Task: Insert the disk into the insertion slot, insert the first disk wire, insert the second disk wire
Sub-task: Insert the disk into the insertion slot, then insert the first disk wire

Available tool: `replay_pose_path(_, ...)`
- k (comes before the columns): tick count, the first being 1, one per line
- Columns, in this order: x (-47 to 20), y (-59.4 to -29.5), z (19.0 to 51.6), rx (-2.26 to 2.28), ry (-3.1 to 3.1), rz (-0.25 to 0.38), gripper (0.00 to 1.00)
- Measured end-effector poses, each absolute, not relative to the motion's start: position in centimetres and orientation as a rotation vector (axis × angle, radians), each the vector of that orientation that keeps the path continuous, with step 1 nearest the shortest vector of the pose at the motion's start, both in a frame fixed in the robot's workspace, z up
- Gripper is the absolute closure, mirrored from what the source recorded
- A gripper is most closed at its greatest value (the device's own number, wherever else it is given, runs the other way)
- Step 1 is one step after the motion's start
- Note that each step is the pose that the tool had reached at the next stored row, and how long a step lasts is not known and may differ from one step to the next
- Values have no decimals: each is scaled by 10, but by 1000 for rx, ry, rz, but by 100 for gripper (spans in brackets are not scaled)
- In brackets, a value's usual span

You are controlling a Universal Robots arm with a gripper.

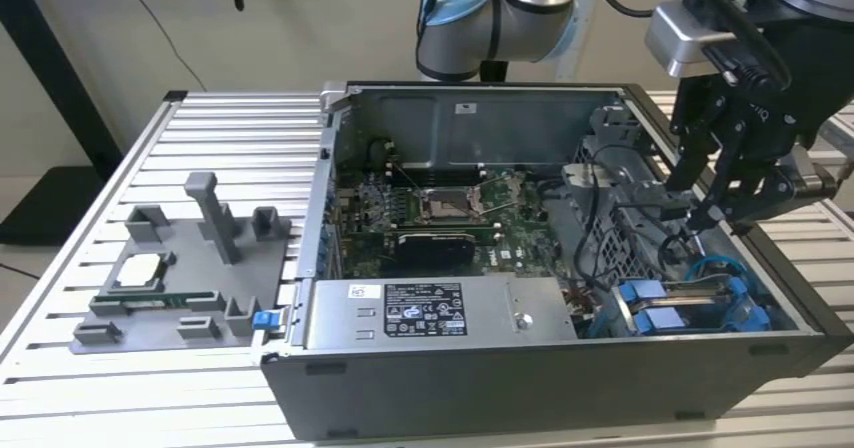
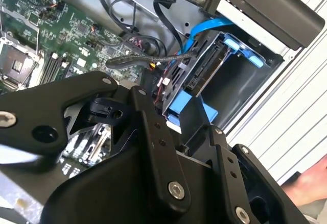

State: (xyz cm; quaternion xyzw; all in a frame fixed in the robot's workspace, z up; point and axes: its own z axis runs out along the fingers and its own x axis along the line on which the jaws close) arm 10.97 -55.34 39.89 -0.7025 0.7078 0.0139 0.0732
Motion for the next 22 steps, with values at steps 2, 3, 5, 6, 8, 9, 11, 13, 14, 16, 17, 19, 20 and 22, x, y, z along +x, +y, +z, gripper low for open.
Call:
replay_pose_path(2,110,-553,399,-2107,2122,35,0)
replay_pose_path(3,109,-553,399,-2106,2120,32,0)
replay_pose_path(5,109,-552,399,-2103,2117,26,0)
replay_pose_path(6,109,-552,399,-2101,2114,21,0)
replay_pose_path(8,109,-552,399,-2097,2109,11,0)
replay_pose_path(9,109,-551,399,-2095,2106,6,0)
replay_pose_path(11,107,-551,398,-2092,2102,-1,0)
replay_pose_path(13,105,-550,397,-2090,2100,-4,0)
replay_pose_path(14,104,-550,396,-2090,2100,-4,0)
replay_pose_path(16,104,-548,392,-2090,2100,-4,0)
replay_pose_path(17,103,-547,390,-2090,2100,-4,0)
replay_pose_path(19,102,-545,387,-2089,2101,-4,0)
replay_pose_path(20,102,-544,386,-2089,2101,-5,0)
replay_pose_path(22,100,-542,385,-2088,2102,-5,100)
